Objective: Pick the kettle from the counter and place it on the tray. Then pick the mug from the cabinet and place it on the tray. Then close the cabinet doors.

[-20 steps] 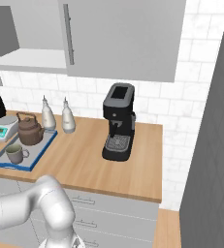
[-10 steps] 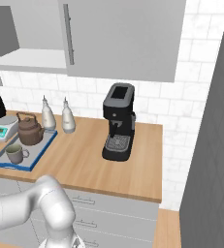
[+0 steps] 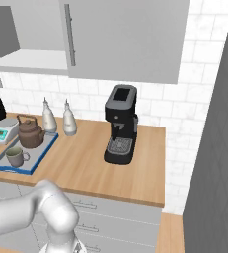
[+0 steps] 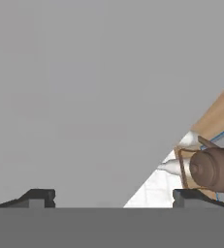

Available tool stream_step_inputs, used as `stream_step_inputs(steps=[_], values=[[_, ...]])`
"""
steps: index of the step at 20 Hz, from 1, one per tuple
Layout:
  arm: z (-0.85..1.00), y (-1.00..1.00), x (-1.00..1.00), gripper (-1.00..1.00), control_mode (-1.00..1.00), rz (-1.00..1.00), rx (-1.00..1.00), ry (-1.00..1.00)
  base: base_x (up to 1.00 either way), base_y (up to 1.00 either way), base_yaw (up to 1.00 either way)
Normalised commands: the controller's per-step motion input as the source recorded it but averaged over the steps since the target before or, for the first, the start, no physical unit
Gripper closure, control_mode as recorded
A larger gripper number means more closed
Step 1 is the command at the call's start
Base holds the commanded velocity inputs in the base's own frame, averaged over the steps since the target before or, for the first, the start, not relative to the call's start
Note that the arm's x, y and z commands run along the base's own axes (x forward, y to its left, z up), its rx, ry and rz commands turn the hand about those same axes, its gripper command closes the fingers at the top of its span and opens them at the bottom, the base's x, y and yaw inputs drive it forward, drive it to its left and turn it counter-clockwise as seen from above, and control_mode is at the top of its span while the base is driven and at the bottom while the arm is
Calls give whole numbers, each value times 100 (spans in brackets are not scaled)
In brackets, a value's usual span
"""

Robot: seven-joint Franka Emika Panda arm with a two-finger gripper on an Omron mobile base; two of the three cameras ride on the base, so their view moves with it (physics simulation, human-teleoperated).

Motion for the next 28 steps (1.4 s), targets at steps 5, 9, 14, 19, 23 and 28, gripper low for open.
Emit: stream_step_inputs(steps=[5, 9, 14, 19, 23, 28], values=[[39, -77, 9, -100, -100, 0, 3, 15, 0, 0, 0], [35, -84, 20, -100, -100, 0, 2, 17, 0, 0, 0], [31, -86, 33, -100, -100, 1, 2, 18, 0, 0, 0], [18, -82, 45, -100, -100, 6, 3, 14, 0, 0, 0], [9, -75, 57, -100, -100, 8, 4, 8, 0, 0, 0], [2, -69, 69, -100, -100, 13, 6, 1, 0, 0, 0]])
